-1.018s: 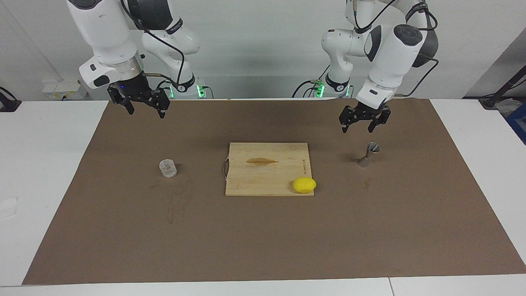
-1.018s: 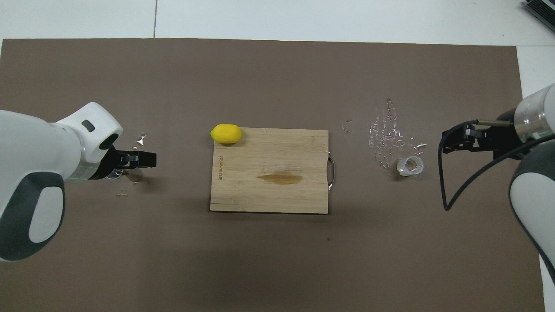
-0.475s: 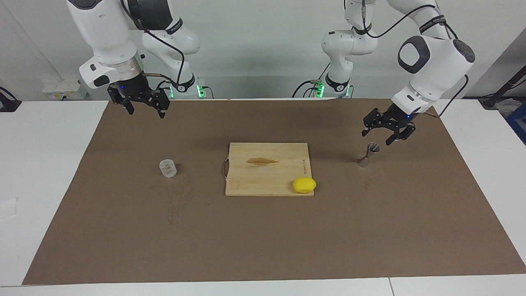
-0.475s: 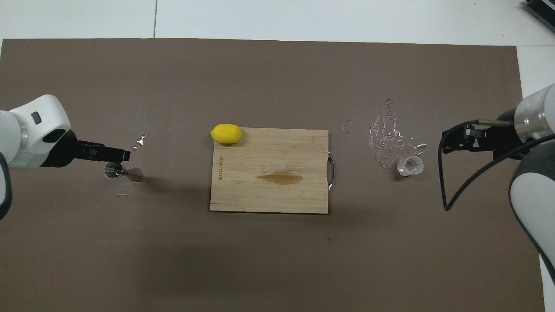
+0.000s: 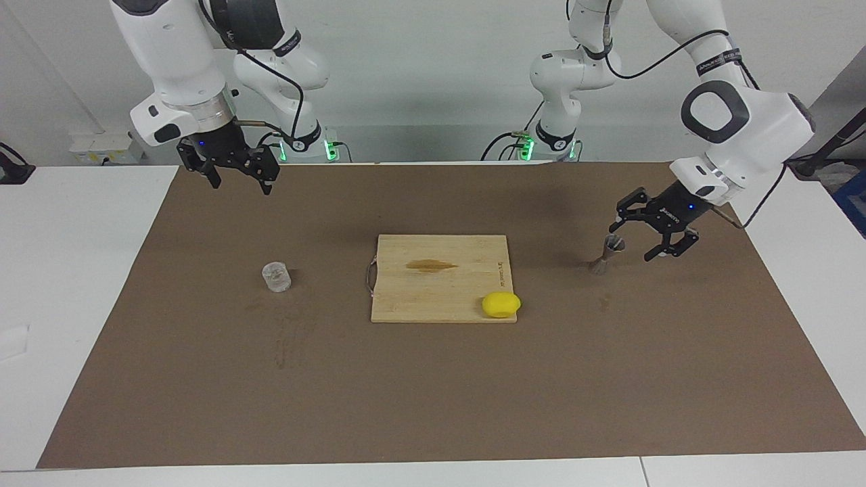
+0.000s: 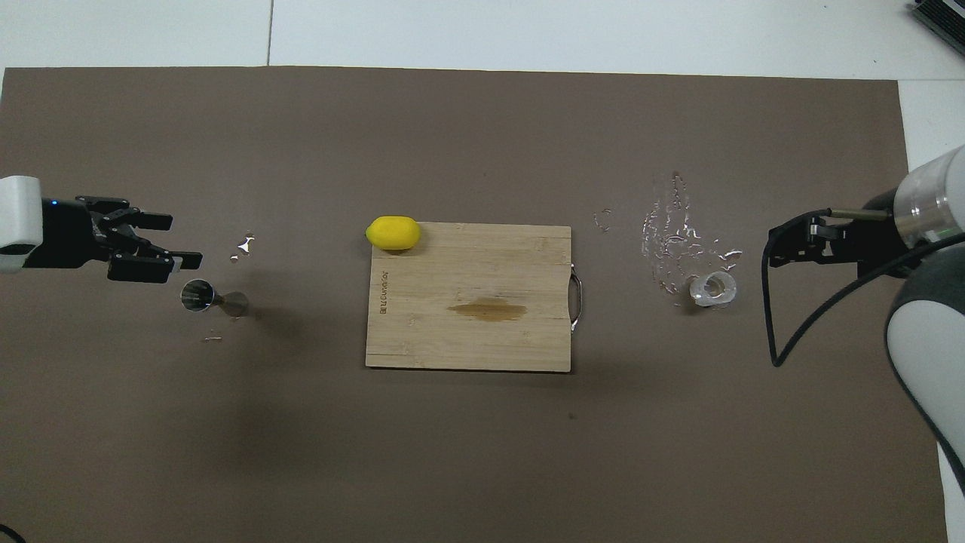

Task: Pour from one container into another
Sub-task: 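Lower the left gripper around the metal cup and close it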

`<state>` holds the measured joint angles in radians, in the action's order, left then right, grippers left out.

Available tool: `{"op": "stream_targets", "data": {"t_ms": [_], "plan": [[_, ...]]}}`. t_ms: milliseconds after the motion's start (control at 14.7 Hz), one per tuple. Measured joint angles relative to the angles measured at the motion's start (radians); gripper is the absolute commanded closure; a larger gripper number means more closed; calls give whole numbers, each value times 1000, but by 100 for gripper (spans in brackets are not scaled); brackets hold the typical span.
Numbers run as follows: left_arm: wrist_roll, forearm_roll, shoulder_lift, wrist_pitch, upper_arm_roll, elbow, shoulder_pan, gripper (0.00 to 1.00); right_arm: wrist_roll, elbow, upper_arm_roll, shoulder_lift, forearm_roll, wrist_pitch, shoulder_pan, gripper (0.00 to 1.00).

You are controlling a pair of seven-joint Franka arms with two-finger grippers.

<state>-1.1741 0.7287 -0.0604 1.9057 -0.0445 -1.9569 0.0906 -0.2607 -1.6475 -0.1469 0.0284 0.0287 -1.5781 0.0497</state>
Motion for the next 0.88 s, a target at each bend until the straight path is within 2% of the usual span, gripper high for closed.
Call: {"op": "stream_targets", "data": {"t_ms": [339, 611, 882], "plan": [[-433, 255, -109, -164, 0, -1, 87, 0, 0, 0, 0, 0, 0, 0, 0, 0], [-692, 340, -181, -308, 0, -18, 176, 0, 0, 0, 0, 0, 0, 0, 0, 0], [-900, 374, -217, -354, 0, -56, 243, 0, 0, 0, 0, 0, 0, 0, 0, 0]]}}
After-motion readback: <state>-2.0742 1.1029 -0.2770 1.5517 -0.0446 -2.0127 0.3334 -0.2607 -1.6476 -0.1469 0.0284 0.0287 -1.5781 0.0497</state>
